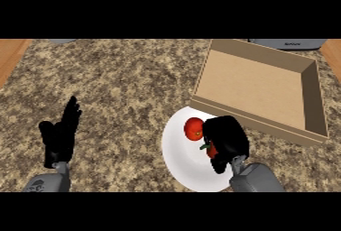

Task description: Pick the bell pepper from the plate and place it in the cardboard box

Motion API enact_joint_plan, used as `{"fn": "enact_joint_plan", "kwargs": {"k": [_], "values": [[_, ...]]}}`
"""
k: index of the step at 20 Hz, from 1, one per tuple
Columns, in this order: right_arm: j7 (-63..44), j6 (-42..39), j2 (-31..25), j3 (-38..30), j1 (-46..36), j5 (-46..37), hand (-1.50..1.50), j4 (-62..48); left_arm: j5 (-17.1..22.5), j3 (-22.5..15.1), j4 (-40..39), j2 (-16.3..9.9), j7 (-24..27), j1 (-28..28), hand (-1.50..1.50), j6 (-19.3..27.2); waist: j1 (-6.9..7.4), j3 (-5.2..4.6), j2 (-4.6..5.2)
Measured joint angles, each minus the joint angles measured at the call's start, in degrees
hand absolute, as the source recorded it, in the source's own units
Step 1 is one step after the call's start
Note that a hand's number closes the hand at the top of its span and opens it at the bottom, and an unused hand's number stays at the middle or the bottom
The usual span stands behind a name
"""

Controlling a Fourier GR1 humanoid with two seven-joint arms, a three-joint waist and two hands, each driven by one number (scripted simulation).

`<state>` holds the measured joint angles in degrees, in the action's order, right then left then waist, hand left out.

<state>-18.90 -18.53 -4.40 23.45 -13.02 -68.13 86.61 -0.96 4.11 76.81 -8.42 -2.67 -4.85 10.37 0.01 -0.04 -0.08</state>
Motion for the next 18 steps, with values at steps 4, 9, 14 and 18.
{"fn": "enact_joint_plan", "kwargs": {"k": [4, 9, 14, 18], "values": [[-8.41, -3.30, 2.70, 7.40, 5.97, 0.24, 1.50, 8.10, 0.08, 0.69, -2.16, 0.05, 2.47, -0.08, 0.00, -0.35, -0.25, 0.00, -0.06], [-16.96, -6.20, 3.69, 15.92, 10.79, -0.04, 1.50, 18.57, -0.34, 0.59, -2.47, 0.51, 1.75, -1.01, 0.00, 0.07, -0.25, 0.02, -0.04], [-22.55, -10.37, 3.95, 19.47, 9.63, -0.26, 1.50, 29.24, -0.58, 0.62, -1.78, 0.49, 0.68, -1.16, 0.00, 0.24, -0.18, 0.03, -0.05], [-28.40, -14.40, 4.16, 20.04, 5.92, 1.81, 1.50, 39.55, -0.27, 0.80, -1.99, 0.36, 1.48, -0.37, 0.00, -0.47, -0.09, 0.00, -0.08]]}}
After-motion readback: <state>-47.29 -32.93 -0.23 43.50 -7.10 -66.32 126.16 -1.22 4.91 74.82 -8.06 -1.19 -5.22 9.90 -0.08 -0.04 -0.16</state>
